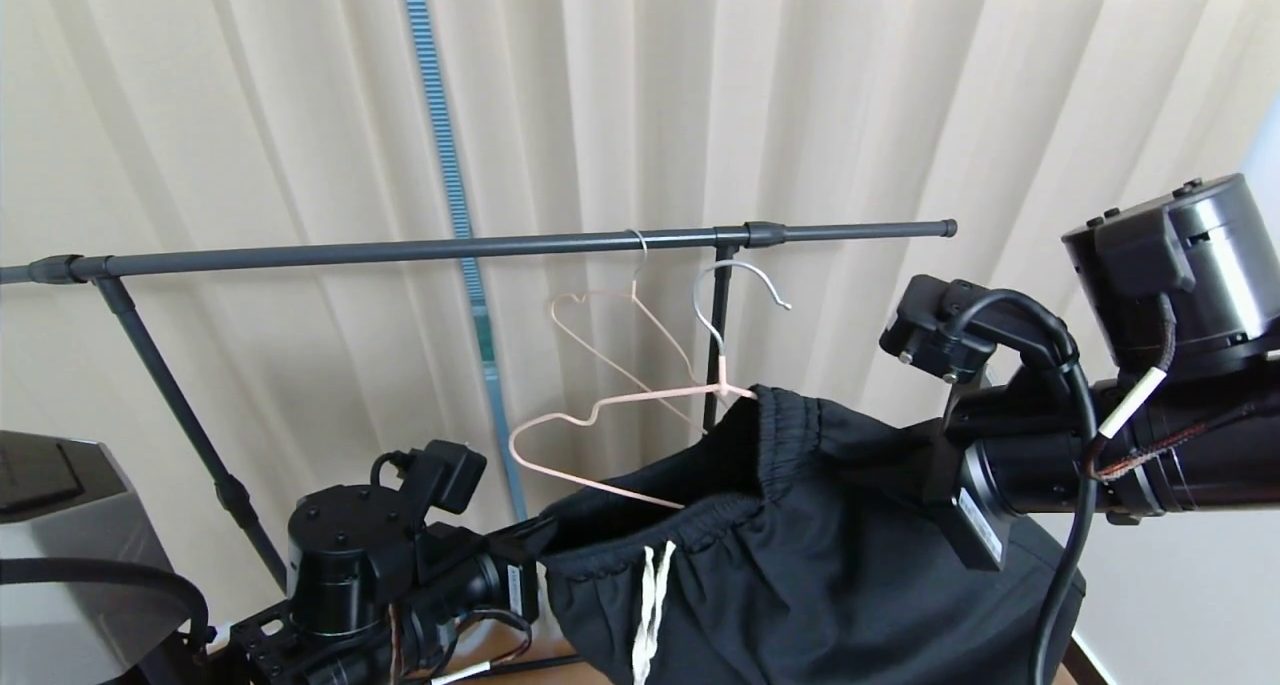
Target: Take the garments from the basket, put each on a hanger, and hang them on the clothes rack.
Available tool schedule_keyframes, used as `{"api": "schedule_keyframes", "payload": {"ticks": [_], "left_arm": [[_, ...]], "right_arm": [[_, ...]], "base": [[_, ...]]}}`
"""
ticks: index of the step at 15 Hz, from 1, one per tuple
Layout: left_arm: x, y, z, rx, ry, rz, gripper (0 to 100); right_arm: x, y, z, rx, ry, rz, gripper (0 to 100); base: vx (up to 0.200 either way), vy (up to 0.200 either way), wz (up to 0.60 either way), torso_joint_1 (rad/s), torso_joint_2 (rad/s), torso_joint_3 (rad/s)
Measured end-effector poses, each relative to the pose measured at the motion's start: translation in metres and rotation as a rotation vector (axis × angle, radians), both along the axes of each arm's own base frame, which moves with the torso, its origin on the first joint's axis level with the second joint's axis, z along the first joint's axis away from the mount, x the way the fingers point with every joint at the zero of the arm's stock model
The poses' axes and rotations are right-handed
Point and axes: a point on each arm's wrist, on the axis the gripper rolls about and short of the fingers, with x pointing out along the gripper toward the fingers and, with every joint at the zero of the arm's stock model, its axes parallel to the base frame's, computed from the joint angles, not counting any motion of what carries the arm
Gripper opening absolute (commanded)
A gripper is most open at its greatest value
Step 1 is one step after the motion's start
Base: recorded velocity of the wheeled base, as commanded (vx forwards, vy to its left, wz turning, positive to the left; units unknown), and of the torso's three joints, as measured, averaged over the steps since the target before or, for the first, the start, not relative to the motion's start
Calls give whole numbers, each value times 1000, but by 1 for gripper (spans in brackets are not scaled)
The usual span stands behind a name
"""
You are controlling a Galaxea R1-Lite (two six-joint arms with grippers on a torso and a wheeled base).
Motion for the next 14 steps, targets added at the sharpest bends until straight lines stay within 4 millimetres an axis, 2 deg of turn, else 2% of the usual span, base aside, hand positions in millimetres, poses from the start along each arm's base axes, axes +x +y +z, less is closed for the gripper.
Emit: {"api": "schedule_keyframes", "payload": {"ticks": [3, 6, 10, 14], "left_arm": [[7, 11, 1, 6, -10, 45, 0], [14, 21, 0, 20, -17, 84, 0], [24, 31, 1, 20, -30, 127, 0], [25, 34, 7, 13, -49, 139, 0]], "right_arm": [[-7, -12, -13, 31, 0, -2, 0], [-17, -22, -15, 37, -1, -9, 0], [-24, -28, -19, 27, 3, -13, 0], [-25, -28, -26, -4, 12, -7, 0]], "base": [[0, 0, 0, 0, 0, 0], [0, 0, 0, 0, 0, 0], [0, 0, 0, 0, 0, 0], [0, 0, 0, 0, 0, 0]]}}
